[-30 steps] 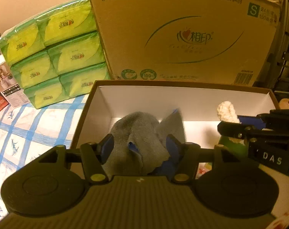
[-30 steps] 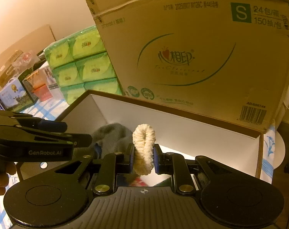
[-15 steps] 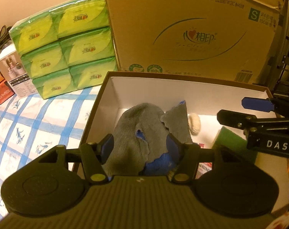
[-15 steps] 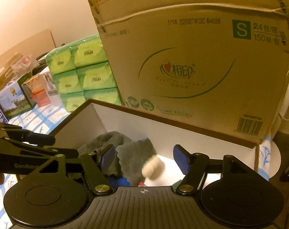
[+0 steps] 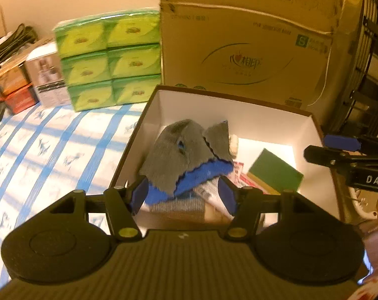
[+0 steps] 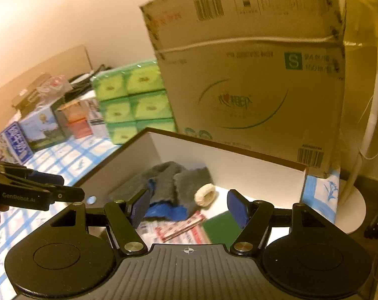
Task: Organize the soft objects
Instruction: 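Lower and open the left tool to drop the towel while the right tool releases the ring, then move both open tools back over the grey cloth on the bed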
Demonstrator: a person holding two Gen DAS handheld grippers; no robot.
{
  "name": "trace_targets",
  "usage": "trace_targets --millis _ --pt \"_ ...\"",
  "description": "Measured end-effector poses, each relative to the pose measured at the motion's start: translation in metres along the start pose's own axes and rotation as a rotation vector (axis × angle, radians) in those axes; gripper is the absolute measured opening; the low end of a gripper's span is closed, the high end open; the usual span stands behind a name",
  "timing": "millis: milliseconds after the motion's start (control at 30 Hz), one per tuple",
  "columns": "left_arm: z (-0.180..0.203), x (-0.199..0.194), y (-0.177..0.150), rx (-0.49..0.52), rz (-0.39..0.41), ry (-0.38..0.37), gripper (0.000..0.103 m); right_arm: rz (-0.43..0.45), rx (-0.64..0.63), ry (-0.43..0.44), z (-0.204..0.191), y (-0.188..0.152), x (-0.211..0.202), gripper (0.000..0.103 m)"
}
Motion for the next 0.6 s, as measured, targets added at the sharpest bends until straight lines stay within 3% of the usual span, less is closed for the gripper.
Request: trace_targets --millis 233,600 --pt "-0.026 -0.045 -0.068 -0.099 0.008 0.076 0.059 -0.012 -0.027 0.06 -0.032 -0.042 -0.045 0.068" --pt "-0.046 -0.08 -0.201 -0.227 -0.058 0.151 0.059 -0.198 -0.035 0.169 -0.087 -0.158 -0.052 0.068"
Point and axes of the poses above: each gripper's, at about its wrist camera, not at the fingertips, and x roughly the way its jaws point, z to its right, y to its top, the point moved 10 cm from there along x, roughly the way its jaws point, and after that the axes turned 15 degrees about -z, right-handed, at the moved point
